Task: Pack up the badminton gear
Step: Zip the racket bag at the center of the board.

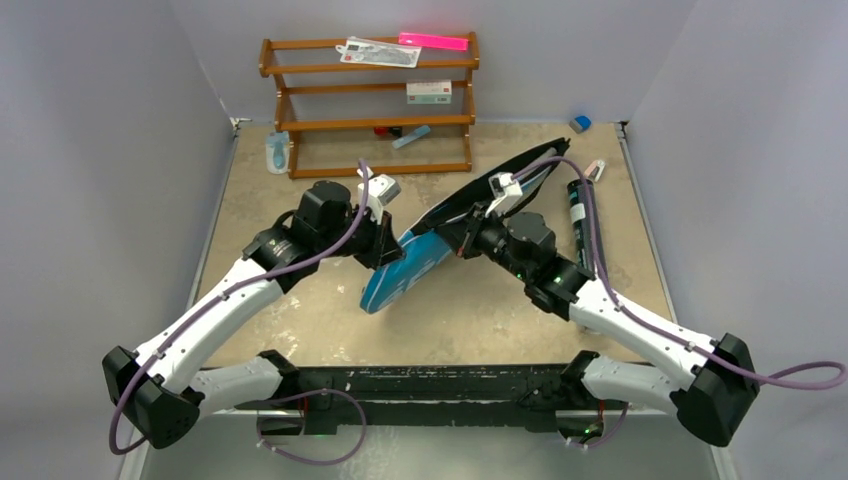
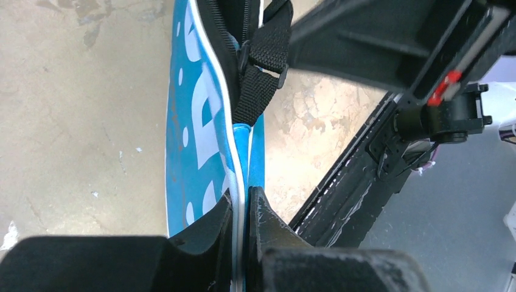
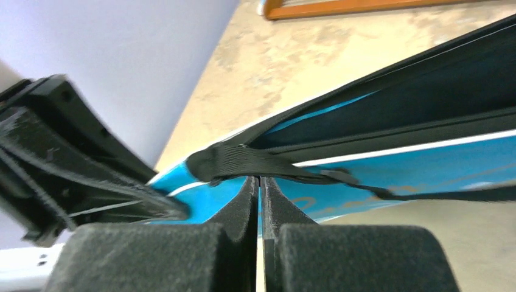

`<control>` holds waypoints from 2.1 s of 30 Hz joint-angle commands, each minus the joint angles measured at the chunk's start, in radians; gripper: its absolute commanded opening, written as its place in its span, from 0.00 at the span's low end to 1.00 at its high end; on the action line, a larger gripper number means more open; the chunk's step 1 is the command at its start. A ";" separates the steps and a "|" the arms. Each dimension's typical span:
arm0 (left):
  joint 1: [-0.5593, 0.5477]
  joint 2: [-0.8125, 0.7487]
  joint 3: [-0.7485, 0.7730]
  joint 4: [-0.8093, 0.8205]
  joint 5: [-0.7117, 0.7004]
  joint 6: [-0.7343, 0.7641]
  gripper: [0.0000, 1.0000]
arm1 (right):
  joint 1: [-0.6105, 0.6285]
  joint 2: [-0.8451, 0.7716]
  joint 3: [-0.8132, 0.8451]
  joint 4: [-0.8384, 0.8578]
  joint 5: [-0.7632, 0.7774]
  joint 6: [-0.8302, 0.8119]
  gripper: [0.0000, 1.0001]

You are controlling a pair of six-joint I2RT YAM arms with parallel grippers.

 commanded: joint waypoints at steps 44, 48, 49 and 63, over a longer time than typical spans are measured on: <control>-0.001 -0.257 0.145 -0.263 -0.850 0.121 0.00 | -0.572 0.277 0.204 -0.241 0.332 -0.362 0.00; -0.002 -0.280 0.139 -0.262 -0.895 0.134 0.00 | -0.603 0.319 0.230 -0.242 0.347 -0.373 0.00; -0.001 -0.284 0.135 -0.262 -0.909 0.140 0.00 | -0.617 0.328 0.235 -0.243 0.345 -0.373 0.00; 0.000 -0.319 0.024 -0.240 -1.014 0.160 0.00 | -0.788 0.501 0.363 -0.302 0.119 -0.338 0.00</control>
